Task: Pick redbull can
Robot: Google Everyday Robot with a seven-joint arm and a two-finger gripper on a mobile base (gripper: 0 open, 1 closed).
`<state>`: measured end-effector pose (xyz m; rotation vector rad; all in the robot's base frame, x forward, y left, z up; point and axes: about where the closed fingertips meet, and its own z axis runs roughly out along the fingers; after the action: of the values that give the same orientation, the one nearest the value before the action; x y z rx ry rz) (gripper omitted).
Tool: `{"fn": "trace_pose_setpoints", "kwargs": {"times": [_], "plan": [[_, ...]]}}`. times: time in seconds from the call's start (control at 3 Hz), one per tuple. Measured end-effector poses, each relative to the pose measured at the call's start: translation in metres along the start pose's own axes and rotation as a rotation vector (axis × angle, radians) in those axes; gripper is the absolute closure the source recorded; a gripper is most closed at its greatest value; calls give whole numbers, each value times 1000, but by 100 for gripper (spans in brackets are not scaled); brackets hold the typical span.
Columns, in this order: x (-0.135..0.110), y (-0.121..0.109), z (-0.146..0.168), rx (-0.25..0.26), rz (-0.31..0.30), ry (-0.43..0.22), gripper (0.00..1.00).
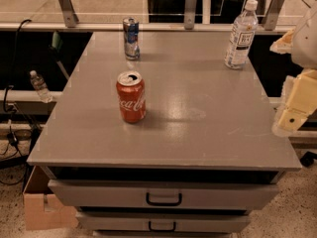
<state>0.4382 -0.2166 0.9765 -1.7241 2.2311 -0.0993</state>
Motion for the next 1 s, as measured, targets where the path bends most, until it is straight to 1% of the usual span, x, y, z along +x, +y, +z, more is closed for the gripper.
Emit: {"fn": "trace_pose_setpoints", "kwargs": {"times": [0.33,0.67,1.0], "plan": [[0,0,0,0,0,0,0],[-19,-7,11,-1,-59,-47,0],[-68,-38,40,-3,-111,-163,0]]}}
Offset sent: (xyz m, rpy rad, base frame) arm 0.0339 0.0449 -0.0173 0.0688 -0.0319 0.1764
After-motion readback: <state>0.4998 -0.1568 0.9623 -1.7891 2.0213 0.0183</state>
